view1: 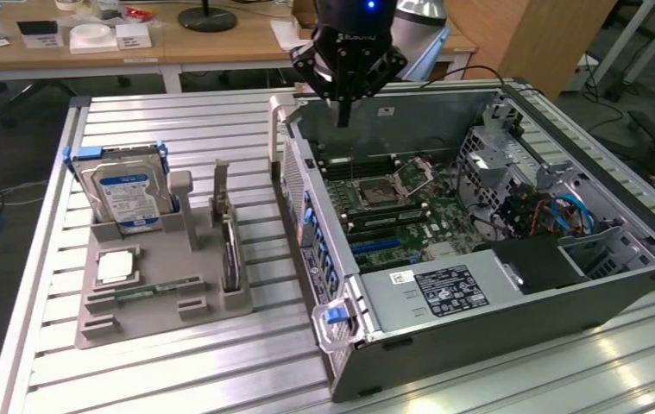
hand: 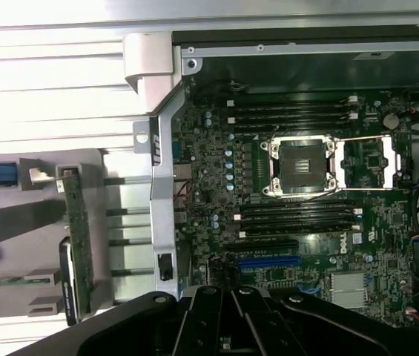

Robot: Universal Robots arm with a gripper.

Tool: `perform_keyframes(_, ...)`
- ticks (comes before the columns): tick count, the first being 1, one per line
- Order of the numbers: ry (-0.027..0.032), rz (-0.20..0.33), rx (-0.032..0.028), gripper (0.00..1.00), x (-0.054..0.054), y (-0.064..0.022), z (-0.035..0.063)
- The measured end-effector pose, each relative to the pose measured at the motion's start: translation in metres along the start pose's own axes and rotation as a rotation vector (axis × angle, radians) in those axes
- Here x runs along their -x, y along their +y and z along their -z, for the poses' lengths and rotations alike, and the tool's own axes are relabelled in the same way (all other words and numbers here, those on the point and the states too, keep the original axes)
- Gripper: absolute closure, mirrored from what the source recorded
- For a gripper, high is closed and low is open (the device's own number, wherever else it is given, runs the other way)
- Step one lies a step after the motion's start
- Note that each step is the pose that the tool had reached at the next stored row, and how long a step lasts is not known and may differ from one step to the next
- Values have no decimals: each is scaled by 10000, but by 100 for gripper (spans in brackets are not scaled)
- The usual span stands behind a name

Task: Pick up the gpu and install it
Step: 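Reach for the gpu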

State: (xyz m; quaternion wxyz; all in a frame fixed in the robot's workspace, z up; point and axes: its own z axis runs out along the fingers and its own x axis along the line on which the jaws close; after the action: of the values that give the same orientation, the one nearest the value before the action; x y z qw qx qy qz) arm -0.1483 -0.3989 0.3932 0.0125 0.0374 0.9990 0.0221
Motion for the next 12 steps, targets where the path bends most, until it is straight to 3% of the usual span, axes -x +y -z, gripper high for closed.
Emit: perform_keyframes(12,1,0,-1,89,-70,-5,1)
